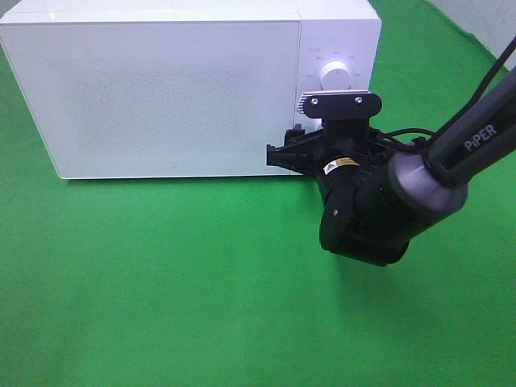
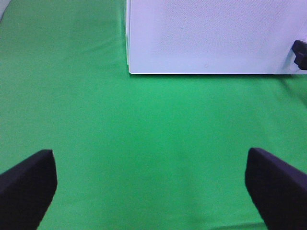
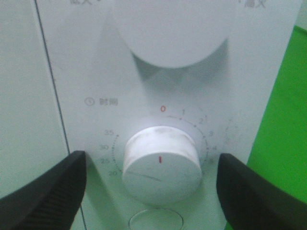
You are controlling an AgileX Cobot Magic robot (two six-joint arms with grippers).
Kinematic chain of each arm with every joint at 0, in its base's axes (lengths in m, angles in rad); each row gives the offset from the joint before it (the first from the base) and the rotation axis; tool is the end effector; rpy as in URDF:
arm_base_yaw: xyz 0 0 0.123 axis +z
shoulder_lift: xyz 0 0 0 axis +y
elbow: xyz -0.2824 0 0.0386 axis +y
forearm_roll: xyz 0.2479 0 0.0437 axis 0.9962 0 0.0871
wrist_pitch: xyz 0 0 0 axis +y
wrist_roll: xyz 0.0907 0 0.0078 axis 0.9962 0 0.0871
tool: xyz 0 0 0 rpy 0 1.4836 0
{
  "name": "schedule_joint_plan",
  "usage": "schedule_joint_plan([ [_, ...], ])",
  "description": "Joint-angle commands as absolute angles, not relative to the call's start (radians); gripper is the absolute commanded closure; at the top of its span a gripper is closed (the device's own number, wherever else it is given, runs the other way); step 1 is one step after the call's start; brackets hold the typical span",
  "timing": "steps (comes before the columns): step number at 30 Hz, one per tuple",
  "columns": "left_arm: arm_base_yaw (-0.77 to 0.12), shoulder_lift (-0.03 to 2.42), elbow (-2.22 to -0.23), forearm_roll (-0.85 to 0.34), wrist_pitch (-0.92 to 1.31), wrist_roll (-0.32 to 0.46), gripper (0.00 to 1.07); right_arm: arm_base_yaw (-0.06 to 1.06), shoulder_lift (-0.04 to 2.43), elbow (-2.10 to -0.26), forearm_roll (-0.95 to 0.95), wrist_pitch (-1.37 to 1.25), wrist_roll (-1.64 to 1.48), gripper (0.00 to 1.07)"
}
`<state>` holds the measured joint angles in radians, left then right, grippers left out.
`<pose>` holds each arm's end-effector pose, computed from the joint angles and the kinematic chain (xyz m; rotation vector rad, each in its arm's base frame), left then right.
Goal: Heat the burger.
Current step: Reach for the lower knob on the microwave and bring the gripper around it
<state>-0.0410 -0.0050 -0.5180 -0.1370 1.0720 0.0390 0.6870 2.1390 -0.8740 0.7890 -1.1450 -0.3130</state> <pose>-0.0091 -0.0106 0.2818 0.0902 2.0270 -0.1647 0.3227 0.1887 0.1045 -0.0098 1.7072 -0.0438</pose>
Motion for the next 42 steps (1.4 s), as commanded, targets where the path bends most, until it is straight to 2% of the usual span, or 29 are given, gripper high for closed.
schedule_joint_plan([
  [1,-0.040,-0.018,-0.513,-0.139,1.067,0.041,0.06,0.677,2.121,-0.875,0.783,-1.168,-0.322,0.34],
  [16,-0.040,-0.018,-0.513,-0.139,1.067,0.041,0.06,0.663,2.106,-0.875,0.778,-1.177,-0.405,0.34],
  [20,-0.040,-0.018,-0.513,-0.139,1.067,0.041,0.06,0.643,2.106,-0.875,0.749,-1.164,-0.403,0.37],
  [21,-0.040,-0.018,-0.513,-0.139,1.067,0.041,0.06,0.642,2.106,-0.875,0.742,-1.164,-0.403,0.42],
  [24,-0.040,-0.018,-0.513,-0.139,1.067,0.041,0.06,0.642,2.106,-0.875,0.740,-1.164,-0.403,0.45],
  [26,-0.040,-0.018,-0.513,-0.139,1.067,0.041,0.06,0.642,2.106,-0.875,0.740,-1.165,-0.403,0.73],
  [27,-0.040,-0.018,-0.513,-0.139,1.067,0.041,0.06,0.642,2.106,-0.875,0.740,-1.165,-0.403,0.73],
  [28,-0.040,-0.018,-0.513,-0.139,1.067,0.041,0.06,0.642,2.106,-0.875,0.740,-1.175,-0.403,0.92],
  [29,-0.040,-0.018,-0.513,-0.139,1.067,0.041,0.06,0.642,2.106,-0.875,0.740,-1.175,-0.403,0.92],
  [31,-0.040,-0.018,-0.513,-0.139,1.067,0.041,0.06,0.642,2.106,-0.875,0.740,-1.206,-0.403,1.07],
  [42,-0.040,-0.018,-0.513,-0.139,1.067,0.041,0.06,0.642,2.106,-0.875,0.731,-1.294,-0.406,1.07],
])
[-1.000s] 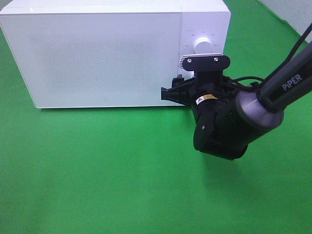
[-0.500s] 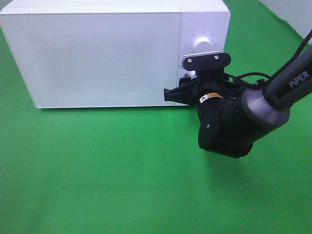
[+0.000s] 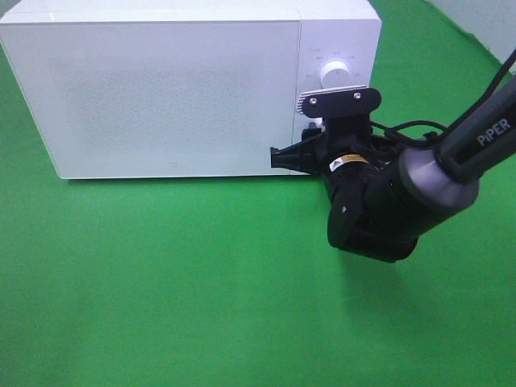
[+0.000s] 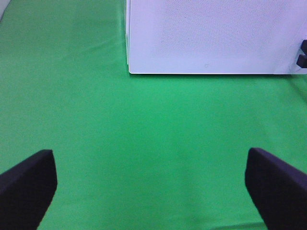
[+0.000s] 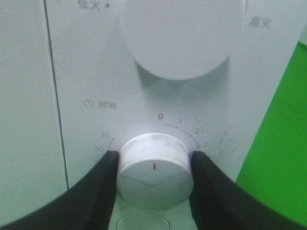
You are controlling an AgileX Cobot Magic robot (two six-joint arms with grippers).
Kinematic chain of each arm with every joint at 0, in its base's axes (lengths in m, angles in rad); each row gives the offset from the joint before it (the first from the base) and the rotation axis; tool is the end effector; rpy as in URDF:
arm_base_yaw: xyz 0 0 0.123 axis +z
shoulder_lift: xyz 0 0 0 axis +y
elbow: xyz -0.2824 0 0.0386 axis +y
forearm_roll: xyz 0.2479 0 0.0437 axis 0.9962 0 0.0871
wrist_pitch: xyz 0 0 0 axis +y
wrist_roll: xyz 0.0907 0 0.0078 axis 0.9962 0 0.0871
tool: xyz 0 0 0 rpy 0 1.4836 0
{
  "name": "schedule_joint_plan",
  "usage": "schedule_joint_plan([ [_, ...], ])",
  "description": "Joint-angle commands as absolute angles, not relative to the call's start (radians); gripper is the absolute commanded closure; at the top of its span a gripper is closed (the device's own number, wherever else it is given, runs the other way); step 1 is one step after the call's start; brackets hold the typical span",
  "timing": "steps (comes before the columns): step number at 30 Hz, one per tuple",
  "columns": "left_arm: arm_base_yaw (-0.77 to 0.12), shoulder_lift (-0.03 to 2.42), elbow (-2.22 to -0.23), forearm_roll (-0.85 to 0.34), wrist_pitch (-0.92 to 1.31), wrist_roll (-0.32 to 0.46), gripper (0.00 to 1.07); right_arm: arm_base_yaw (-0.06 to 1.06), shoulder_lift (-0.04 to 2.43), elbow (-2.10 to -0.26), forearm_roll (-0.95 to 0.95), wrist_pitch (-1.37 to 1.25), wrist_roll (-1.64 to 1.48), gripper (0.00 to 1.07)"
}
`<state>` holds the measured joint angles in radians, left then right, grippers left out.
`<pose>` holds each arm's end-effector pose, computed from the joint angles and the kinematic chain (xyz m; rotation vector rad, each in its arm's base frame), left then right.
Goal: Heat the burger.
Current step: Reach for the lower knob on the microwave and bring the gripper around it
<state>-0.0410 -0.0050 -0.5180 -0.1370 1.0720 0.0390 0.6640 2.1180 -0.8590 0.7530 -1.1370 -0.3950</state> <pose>-0.0091 -0.0106 0.2818 0.0902 2.0270 -0.1647 0.3246 0.1823 0.1096 -0.0949 1.6996 -0.1014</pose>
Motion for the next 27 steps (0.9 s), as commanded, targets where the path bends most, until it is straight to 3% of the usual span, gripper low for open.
schedule_joint_plan([
  [1,-0.040,-0.018,-0.513,-0.139,1.067,0.041,0.06,0.642,2.106,-0.875,0.731,-1.294,-0.406,1.07],
  [14,-0.040,-0.018,-0.513,-0.139,1.067,0.041,0.06,0.642,2.106,-0.875,0.601,-1.335,-0.328,1.07],
  [23,-0.040,-0.018,-0.513,-0.139,1.067,0.041,0.06,0.644,2.106,-0.875,0.561,-1.354,0.198,1.07],
  [25,-0.040,-0.018,-0.513,-0.139,1.067,0.041,0.06,0.644,2.106,-0.875,0.494,-1.385,0.495,1.07],
  [27,-0.040,-0.018,-0.513,-0.139,1.067,0.041,0.06,0.644,2.106,-0.875,0.471,-1.411,0.600,1.07],
])
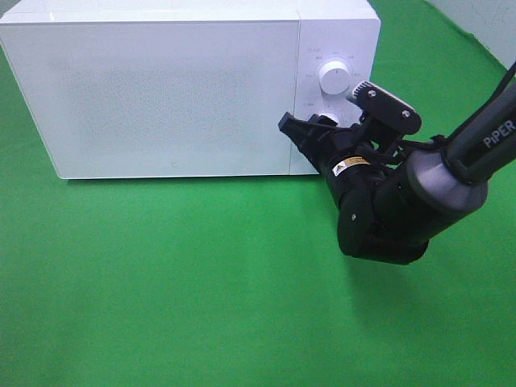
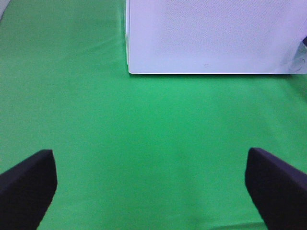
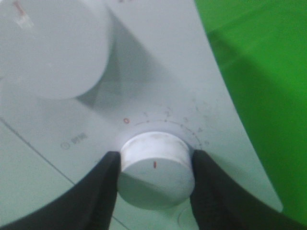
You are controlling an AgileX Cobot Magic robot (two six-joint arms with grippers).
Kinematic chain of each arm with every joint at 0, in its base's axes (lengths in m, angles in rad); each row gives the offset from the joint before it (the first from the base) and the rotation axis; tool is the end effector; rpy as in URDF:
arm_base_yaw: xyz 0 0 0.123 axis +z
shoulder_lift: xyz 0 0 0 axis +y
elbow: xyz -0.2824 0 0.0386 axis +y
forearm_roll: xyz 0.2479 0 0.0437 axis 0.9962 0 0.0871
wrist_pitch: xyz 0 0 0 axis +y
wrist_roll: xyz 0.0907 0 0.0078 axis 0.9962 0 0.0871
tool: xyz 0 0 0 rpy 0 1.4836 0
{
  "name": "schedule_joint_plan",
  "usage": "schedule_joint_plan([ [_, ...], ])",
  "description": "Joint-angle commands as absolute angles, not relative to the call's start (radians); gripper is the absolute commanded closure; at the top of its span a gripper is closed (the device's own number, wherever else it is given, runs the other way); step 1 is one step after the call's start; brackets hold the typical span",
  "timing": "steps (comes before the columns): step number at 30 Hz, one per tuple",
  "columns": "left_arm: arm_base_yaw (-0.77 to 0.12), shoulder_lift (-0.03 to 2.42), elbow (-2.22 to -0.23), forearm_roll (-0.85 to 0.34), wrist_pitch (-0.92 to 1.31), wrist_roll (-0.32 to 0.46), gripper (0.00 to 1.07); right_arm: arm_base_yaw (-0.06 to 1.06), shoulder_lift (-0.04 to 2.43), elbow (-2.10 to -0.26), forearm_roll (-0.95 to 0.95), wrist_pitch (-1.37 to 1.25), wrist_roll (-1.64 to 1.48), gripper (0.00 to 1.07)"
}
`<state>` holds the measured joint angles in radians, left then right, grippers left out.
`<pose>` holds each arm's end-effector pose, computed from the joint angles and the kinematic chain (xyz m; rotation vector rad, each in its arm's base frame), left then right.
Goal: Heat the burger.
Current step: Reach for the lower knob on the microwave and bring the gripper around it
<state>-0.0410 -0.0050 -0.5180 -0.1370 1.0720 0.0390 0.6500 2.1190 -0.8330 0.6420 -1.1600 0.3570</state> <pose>-0.0091 -0.0106 0.2818 0.0902 2.0270 -0.1647 0.3225 0.1825 0.1086 0.4306 1.6437 0.4830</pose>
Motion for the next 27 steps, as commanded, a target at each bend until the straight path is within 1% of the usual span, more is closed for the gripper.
schedule_joint_plan([
  [1,-0.040,-0.018,-0.513,-0.139,1.067,0.041,0.06,0.644,2.106,-0.875,0.471,-1.411,0.600,1.07],
  [2,-0.040,-0.018,-0.513,-0.139,1.067,0.041,0.06,0.644,2.106,-0.875,0.448,-1.439,0.765,1.07],
  [3,-0.040,-0.018,-0.513,-0.139,1.067,0.041,0.06,0.644,2.106,-0.875,0.448,-1.439,0.765,1.07],
  [5,-0.040,-0.018,-0.513,-0.139,1.067,0.041,0.06,0.644,2.108,-0.878,0.447,-1.437,1.025,1.07],
  [8,-0.040,-0.018,-0.513,-0.139,1.067,0.041,0.06,0.645,2.109,-0.878,0.447,-1.437,1.085,1.07],
  [9,-0.040,-0.018,-0.513,-0.139,1.067,0.041,0.06,0.645,2.109,-0.878,0.449,-1.437,1.191,1.07],
  [10,-0.040,-0.018,-0.513,-0.139,1.067,0.041,0.06,0.645,2.109,-0.878,0.449,-1.437,1.191,1.07],
  [11,-0.040,-0.018,-0.513,-0.139,1.067,0.041,0.06,0.645,2.109,-0.878,0.457,-1.437,1.303,1.07],
  [12,-0.040,-0.018,-0.513,-0.139,1.067,0.041,0.06,0.645,2.109,-0.878,0.457,-1.437,1.303,1.07],
  [14,-0.040,-0.018,-0.513,-0.139,1.067,0.041,0.06,0.645,2.109,-0.878,0.483,-1.429,1.482,1.07],
  [18,-0.040,-0.018,-0.513,-0.139,1.067,0.041,0.06,0.645,2.109,-0.878,0.508,-1.429,1.581,1.07],
  [27,-0.040,-0.018,-0.513,-0.139,1.067,0.041,0.06,0.645,2.109,-0.878,0.507,-1.429,1.560,1.07],
])
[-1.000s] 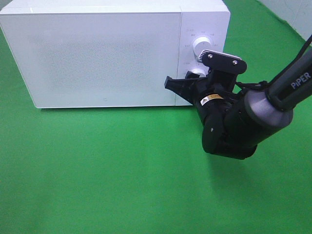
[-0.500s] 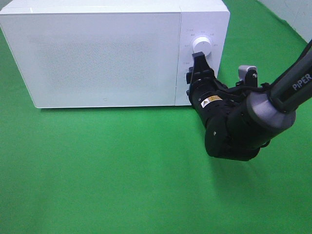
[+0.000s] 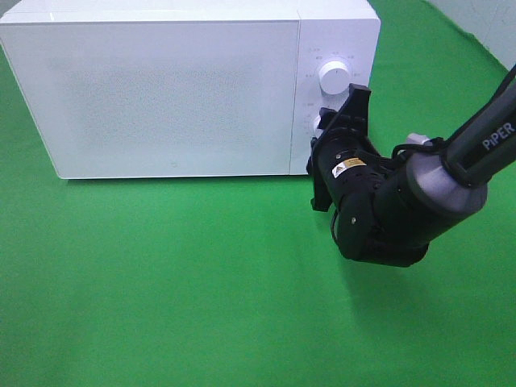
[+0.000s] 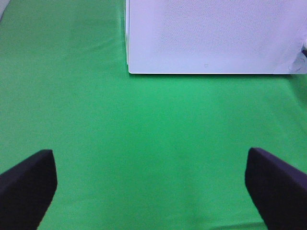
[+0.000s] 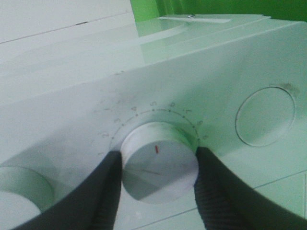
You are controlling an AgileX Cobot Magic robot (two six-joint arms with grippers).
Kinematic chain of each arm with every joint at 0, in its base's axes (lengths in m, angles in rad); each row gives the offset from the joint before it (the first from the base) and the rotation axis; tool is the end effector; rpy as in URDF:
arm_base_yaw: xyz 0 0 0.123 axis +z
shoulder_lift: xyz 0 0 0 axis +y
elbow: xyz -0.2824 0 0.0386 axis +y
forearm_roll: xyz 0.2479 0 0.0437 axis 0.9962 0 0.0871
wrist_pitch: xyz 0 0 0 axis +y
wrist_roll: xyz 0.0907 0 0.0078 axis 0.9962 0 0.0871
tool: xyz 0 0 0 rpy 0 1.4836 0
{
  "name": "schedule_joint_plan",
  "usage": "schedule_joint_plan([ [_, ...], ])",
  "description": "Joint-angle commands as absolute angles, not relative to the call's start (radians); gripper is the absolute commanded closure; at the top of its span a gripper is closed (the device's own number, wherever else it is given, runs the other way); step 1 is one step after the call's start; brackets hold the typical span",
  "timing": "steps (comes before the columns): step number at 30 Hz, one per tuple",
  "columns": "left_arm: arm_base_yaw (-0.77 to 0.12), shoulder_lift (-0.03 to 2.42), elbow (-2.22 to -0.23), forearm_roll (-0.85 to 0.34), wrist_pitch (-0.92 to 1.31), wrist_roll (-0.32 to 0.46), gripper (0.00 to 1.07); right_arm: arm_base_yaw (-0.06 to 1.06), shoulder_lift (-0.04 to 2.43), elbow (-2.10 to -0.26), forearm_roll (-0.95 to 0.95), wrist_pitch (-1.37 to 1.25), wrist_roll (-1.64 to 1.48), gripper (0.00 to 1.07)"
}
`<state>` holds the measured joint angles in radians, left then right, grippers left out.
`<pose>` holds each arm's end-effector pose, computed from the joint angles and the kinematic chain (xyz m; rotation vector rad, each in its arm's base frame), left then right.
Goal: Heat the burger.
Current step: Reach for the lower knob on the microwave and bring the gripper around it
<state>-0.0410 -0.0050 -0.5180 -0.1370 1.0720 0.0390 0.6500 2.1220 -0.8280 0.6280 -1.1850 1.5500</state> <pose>-0.0091 -0.0106 0.2818 0.0902 2.0270 -0.1647 0.3218 0.1824 0.1090 1.3857 1.2303 1.3510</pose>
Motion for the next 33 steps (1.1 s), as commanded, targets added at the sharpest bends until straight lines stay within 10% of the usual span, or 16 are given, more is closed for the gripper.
schedule_joint_plan([
  [1,-0.040,-0.018,-0.513,-0.139,1.067,0.041,0.06,0.645,2.109,-0.878,0.507,-1.430,1.560,1.07],
  [19,-0.040,-0.018,-0.513,-0.139,1.067,0.041,0.06,0.645,2.109,-0.878,0.647,-1.436,1.469,0.99],
  [33,-0.040,-0.018,-0.513,-0.139,1.067,0.041,0.06,0.645,2.104,-0.874,0.725,-1.435,1.409,0.44],
])
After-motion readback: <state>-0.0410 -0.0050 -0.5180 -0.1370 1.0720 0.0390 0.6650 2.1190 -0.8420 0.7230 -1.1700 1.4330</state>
